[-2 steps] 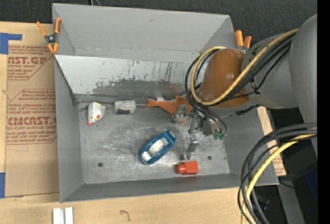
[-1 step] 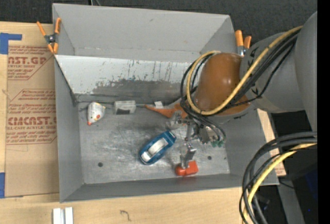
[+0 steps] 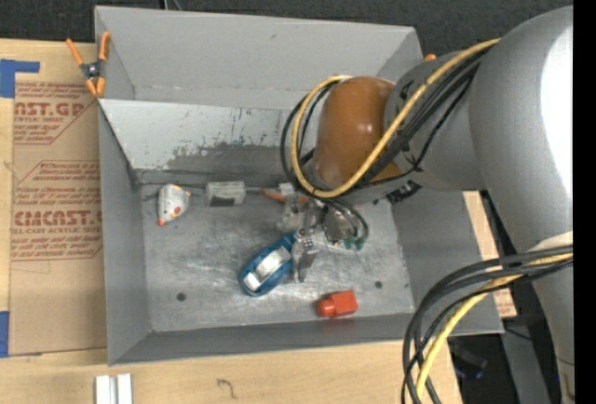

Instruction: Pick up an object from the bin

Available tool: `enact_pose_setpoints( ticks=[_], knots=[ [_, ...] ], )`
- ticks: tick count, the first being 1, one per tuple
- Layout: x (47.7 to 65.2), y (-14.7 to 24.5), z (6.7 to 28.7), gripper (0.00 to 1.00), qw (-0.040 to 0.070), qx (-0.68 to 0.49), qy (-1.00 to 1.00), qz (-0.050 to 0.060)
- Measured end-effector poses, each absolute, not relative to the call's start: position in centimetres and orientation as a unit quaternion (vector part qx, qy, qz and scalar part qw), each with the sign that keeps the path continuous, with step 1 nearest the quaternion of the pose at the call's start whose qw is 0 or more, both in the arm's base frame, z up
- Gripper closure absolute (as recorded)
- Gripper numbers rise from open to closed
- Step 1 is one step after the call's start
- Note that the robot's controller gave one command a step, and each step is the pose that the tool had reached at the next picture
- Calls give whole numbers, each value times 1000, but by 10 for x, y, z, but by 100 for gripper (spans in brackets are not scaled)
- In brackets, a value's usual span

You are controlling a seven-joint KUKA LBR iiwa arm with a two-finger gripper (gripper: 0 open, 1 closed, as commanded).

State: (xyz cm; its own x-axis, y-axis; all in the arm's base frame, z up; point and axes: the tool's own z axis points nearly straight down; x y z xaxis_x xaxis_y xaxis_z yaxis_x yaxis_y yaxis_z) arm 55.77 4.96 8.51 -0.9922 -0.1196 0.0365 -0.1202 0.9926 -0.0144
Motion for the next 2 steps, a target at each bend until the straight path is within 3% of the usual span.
enact_pose_setpoints(
  ticks=[1, 2],
  knots=[
    [558, 49, 85, 100, 17, 60, -998, 9],
    [541, 30, 217, 100, 0, 97, -995, 0]
  ],
)
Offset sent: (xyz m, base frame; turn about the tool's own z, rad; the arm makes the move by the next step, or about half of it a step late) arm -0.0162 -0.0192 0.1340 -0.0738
